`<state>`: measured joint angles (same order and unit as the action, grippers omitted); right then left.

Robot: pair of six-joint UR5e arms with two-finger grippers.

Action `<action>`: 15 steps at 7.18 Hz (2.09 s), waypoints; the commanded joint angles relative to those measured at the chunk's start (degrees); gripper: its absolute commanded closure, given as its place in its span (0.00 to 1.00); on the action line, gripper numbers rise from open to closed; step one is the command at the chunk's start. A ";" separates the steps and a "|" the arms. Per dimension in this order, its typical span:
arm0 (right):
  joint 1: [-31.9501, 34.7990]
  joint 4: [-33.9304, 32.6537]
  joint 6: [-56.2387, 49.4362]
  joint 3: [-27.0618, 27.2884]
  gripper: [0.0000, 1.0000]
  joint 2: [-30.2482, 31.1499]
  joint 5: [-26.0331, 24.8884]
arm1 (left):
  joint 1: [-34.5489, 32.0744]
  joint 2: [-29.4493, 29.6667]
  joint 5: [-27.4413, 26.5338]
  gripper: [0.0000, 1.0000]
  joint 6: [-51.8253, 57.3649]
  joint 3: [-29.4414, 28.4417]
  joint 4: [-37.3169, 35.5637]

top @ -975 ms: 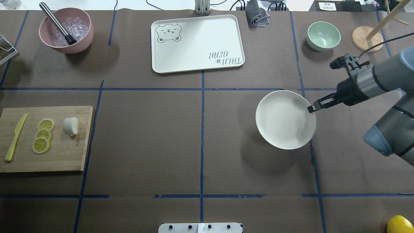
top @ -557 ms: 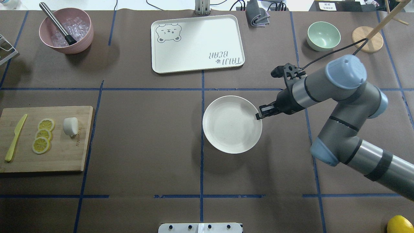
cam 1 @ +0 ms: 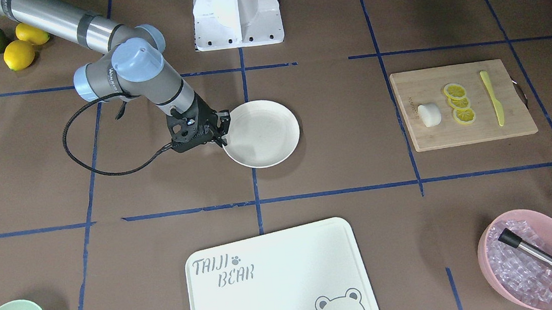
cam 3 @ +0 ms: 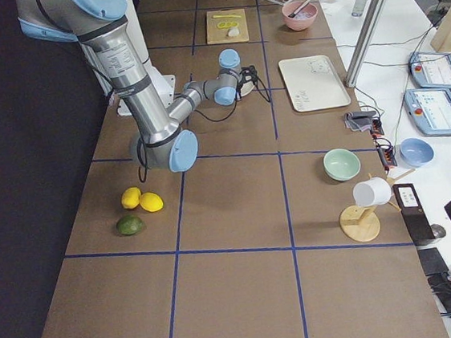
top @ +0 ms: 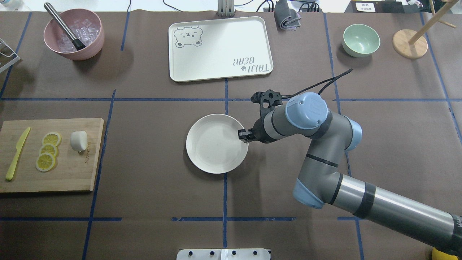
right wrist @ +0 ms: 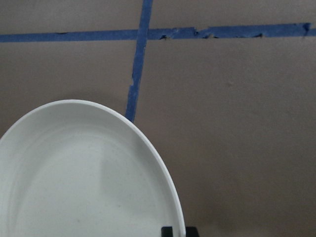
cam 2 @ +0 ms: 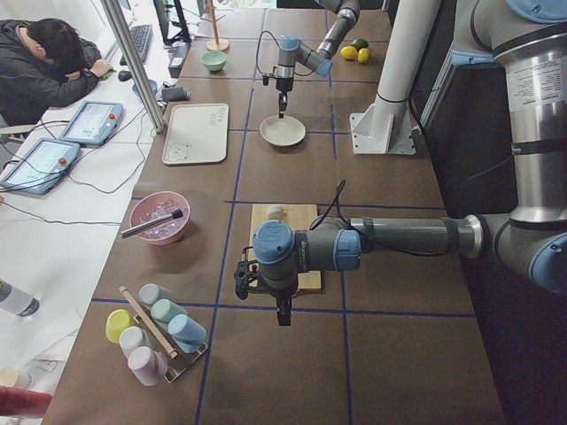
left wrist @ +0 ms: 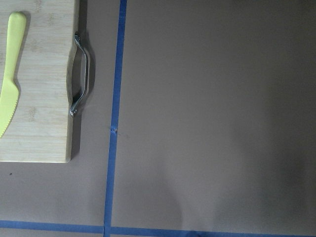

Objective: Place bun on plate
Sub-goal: 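Slide the white plate with the right gripper toward the table center, then release the plate and retract the right arm out of view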

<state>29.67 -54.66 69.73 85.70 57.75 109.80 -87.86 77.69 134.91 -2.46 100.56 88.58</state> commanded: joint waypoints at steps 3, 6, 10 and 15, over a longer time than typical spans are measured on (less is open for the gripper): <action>5.00 -2.89 1.90 -0.46 0.01 -0.62 11.84 | 0.06 0.00 0.00 0.00 0.00 -0.19 0.01; 15.32 -7.04 -2.46 3.50 0.00 5.78 23.36 | 1.29 0.09 0.00 0.00 0.09 0.50 0.27; 25.23 -7.48 -31.34 3.50 0.00 19.11 22.74 | 5.42 2.44 -0.52 0.00 -0.61 0.34 0.19; 49.98 -30.17 -76.69 3.50 0.00 28.56 20.12 | 5.69 8.78 -0.35 0.00 -0.35 -1.07 0.45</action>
<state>72.13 -75.79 3.99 89.17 86.00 131.32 -82.22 85.30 134.53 -2.88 99.50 88.94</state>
